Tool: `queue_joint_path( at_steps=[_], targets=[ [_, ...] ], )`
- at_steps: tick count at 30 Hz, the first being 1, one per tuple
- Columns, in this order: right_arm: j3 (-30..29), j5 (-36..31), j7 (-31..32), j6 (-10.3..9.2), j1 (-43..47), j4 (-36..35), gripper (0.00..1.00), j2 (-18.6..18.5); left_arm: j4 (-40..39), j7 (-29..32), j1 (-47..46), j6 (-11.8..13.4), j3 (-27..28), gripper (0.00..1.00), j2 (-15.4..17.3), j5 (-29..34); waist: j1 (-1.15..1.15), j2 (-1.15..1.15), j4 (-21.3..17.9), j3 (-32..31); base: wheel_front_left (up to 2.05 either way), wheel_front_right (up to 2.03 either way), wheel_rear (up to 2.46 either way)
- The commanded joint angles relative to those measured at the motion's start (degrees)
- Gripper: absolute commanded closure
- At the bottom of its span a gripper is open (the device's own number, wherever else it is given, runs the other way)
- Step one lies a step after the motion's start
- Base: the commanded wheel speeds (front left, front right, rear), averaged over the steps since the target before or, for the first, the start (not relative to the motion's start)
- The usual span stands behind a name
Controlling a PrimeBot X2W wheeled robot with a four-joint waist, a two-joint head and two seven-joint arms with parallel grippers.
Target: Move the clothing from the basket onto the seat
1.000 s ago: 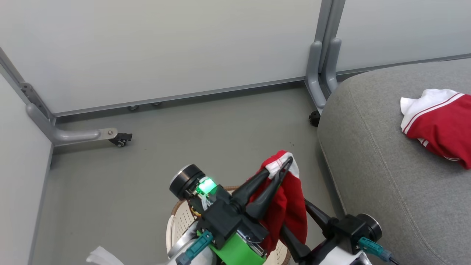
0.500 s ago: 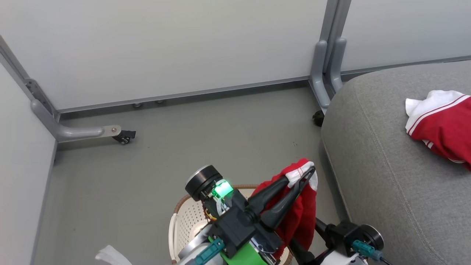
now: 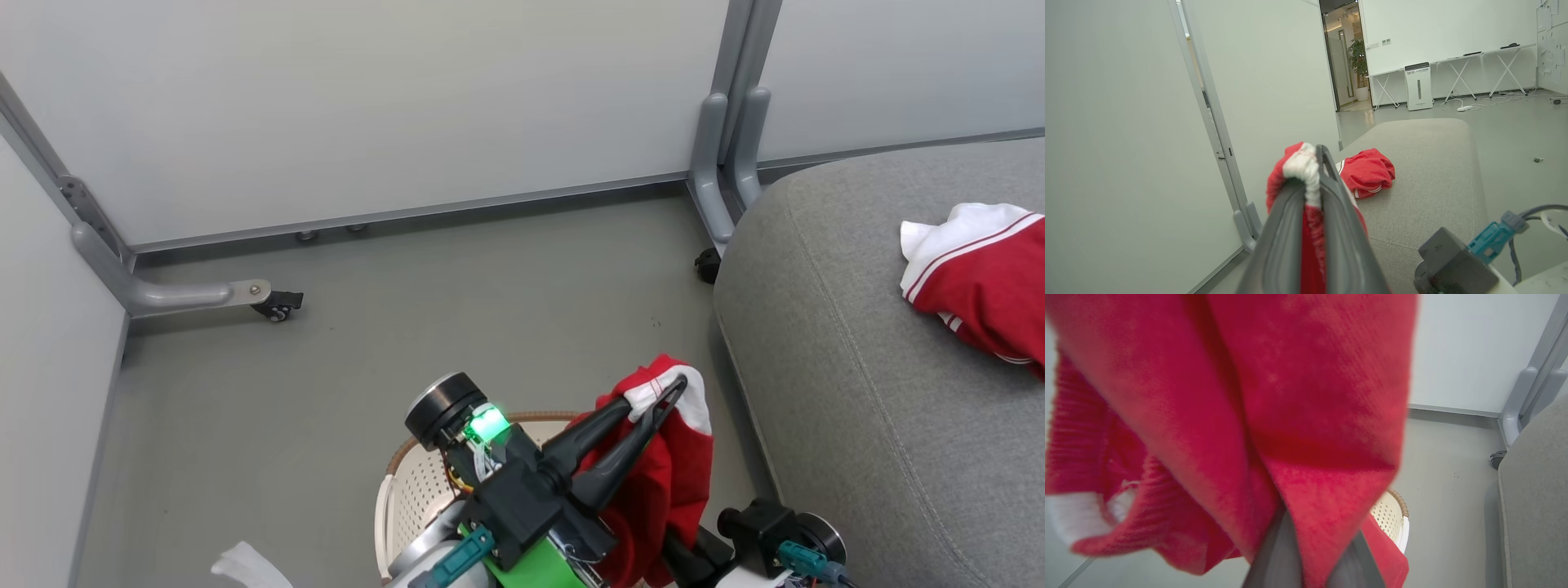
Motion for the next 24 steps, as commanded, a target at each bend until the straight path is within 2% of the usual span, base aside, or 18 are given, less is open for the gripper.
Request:
queue_joint_path(
  at_steps=[1,2,3,4,17,24],
  targets=[
    [0.1,0.5,0.0,-0.08,0.6,-0.4,1.0,-0.4,0.3,-0.1,0.4,0.2,0.1,1.0,0.3,0.0,0.0,0.0,-0.1,0.0,0.0,0.0,0.0],
    [0.1,0.5,0.0,-0.07,0.7,-0.5,1.0,-0.5,0.6,-0.1,0.6,0.3,0.2,0.8,0.3,-0.1,0.0,0.0,-0.2,0.0,0.0,0.0,0.0],
    [0.0,0.6,0.0,-0.07,0.7,-0.7,1.0,-0.5,0.9,-0.1,0.8,0.6,0.3,0.05,0.4,-0.2,0.0,0.0,-0.2,0.0,0.0,0.0,0.0],
    [-0.1,0.7,0.0,-0.07,0.8,-0.8,1.0,-0.5,1.2,0.0,1.0,0.9,0.5,0.0,0.4,-0.4,0.0,0.0,-0.3,0.0,0.0,0.0,0.0],
    [-2.4,3.2,0.0,-0.07,1.2,-3.8,1.0,0.3,3.4,0.3,1.5,1.6,0.2,0.0,0.9,-1.3,0.0,0.0,-0.9,0.7,0.0,0.0,0.0],
    [-3.7,7.2,0.0,-0.07,0.5,-7.2,1.0,1.5,5.2,0.5,2.2,1.7,0.3,0.0,1.7,-2.5,0.0,0.0,-1.4,1.3,0.0,0.0,0.0]
  ],
)
